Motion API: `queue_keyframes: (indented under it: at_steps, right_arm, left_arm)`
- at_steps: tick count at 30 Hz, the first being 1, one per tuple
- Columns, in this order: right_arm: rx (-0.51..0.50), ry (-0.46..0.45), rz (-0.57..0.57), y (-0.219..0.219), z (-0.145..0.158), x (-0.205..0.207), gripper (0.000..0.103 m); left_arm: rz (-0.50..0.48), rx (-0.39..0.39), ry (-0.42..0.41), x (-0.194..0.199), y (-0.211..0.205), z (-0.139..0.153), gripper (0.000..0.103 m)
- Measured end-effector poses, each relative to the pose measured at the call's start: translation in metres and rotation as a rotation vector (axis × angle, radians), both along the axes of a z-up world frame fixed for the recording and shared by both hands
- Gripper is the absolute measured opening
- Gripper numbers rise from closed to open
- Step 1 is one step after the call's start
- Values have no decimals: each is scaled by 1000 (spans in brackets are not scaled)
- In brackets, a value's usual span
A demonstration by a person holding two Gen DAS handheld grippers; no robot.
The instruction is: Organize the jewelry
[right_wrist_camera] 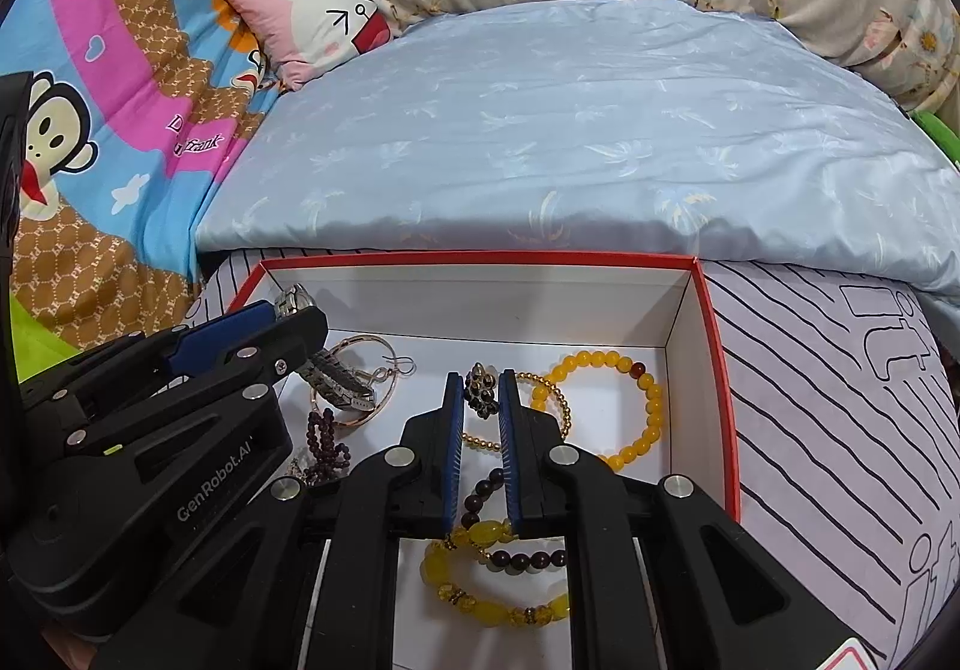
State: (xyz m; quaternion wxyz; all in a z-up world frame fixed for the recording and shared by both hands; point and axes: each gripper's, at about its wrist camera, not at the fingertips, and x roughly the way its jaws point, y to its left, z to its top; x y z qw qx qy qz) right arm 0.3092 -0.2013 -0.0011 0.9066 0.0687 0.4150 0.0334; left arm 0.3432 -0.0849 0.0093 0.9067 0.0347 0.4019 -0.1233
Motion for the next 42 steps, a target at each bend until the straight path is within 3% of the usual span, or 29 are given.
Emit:
queue_keyframes:
  at_steps: [7, 11, 27, 42]
  right_arm:
    - [-17, -10, -8, 1, 0, 0, 16]
    - [-15, -15, -18, -1, 0, -1, 21]
    - [-30, -41, -28, -2, 15, -19, 23]
    - [-53, -73, -46, 2, 38, -65, 29]
  left_arm:
    - [11, 12, -12, 1, 0, -1, 26]
    - [21, 21, -16, 0, 0, 0, 36]
    - [17, 16, -33, -15, 1, 14, 36]
    - [11, 19, -62, -59, 6, 34, 36]
